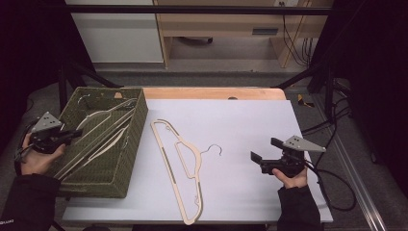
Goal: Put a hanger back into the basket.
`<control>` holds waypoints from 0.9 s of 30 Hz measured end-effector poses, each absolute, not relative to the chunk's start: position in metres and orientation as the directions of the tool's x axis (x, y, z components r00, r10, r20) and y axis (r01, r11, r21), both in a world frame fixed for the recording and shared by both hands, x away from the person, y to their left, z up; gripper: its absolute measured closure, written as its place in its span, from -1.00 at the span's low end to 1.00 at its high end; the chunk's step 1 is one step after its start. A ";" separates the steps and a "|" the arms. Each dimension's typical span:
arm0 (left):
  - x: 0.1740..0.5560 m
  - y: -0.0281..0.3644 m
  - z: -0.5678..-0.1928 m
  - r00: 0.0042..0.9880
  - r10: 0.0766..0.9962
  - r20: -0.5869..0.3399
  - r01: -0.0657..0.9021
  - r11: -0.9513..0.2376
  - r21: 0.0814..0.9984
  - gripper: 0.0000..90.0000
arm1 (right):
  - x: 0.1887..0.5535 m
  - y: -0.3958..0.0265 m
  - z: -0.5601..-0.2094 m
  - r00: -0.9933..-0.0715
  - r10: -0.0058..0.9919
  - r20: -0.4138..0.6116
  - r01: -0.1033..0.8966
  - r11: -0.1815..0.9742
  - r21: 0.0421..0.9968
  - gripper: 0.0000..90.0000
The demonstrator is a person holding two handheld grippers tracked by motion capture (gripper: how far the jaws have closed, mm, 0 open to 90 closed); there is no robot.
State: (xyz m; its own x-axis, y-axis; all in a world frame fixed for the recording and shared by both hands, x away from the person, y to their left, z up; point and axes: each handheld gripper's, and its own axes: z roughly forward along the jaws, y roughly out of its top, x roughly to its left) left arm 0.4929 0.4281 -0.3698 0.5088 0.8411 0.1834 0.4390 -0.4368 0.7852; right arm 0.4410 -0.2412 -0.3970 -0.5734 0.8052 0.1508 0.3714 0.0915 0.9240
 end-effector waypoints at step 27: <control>0.497 0.402 -0.390 0.593 0.802 0.075 0.613 -0.510 0.603 0.64 | 0.441 -0.240 -0.397 -0.577 0.803 0.150 0.370 0.093 0.924 -0.92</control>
State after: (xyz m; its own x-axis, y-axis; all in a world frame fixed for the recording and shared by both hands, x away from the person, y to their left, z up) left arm 0.4975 0.4024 -0.3904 0.5929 0.8018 0.0754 0.6130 -0.5100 0.6034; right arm 0.4406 -0.2397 -0.3971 -0.5772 0.8027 0.1504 0.3698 0.0927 0.9245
